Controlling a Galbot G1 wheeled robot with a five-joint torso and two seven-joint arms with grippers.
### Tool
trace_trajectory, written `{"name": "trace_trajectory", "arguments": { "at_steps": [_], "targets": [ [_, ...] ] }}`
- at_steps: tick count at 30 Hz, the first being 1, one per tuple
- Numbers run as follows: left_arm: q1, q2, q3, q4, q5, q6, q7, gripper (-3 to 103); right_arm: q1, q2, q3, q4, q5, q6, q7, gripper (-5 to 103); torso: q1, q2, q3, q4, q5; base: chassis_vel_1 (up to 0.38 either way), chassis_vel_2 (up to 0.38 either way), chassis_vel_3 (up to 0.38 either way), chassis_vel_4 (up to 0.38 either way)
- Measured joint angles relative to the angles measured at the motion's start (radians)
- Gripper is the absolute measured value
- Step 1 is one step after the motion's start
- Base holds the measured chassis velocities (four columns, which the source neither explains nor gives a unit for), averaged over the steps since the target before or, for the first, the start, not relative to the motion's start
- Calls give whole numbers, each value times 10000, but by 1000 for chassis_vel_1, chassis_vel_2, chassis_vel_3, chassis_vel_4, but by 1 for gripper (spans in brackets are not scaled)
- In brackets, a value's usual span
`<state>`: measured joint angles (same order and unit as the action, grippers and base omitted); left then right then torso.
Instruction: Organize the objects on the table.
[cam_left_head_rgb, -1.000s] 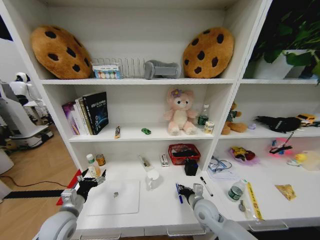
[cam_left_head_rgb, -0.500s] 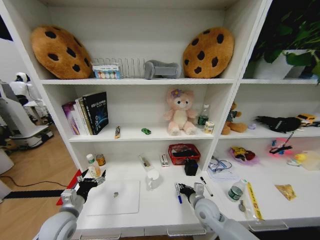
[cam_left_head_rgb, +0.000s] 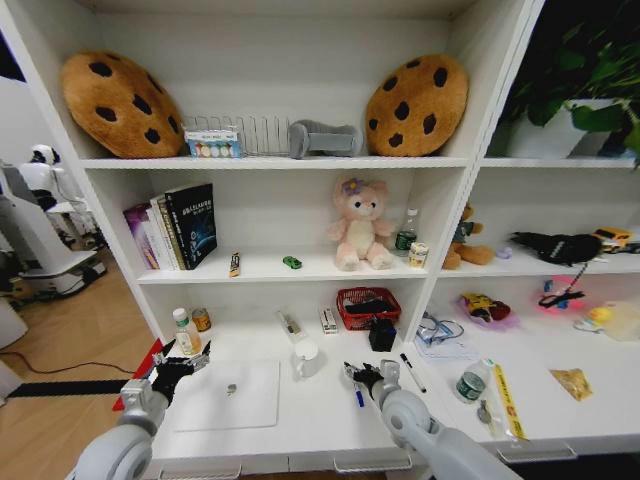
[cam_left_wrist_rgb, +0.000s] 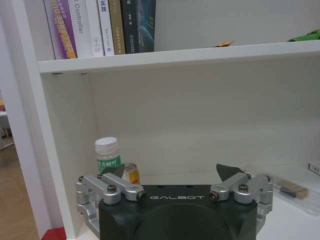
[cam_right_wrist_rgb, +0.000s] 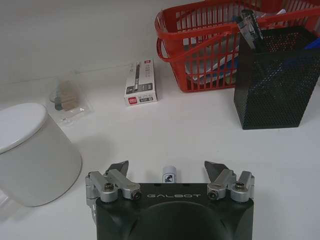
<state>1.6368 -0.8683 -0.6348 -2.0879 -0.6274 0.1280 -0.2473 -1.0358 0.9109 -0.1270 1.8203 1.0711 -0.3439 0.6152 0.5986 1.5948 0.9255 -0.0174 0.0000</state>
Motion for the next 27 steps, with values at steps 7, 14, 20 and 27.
{"name": "trace_trajectory", "arguments": {
  "at_steps": [7,14,20,27],
  "targets": [
    [-8,-7,1,-3,5,-3,-3,100,34,18,-79,-36,129,-55,90,86,0,0,0,-2,0,0,0,0,0],
    [-9,-34,45,-2,26,-5,-3,100,33,52,-49,-201,138,-55,84,71,-1,0,0,-1,0,0,0,0,0],
    [-21,-30,51,7,30,-13,-3,100,89,108,-59,-336,185,-57,76,55,0,1,-1,-1,-2,0,0,0,0],
    [-71,-9,52,23,8,-18,-4,100,-6,93,-87,-203,297,-138,162,40,0,1,-1,1,-1,0,0,0,0]
  ]
}}
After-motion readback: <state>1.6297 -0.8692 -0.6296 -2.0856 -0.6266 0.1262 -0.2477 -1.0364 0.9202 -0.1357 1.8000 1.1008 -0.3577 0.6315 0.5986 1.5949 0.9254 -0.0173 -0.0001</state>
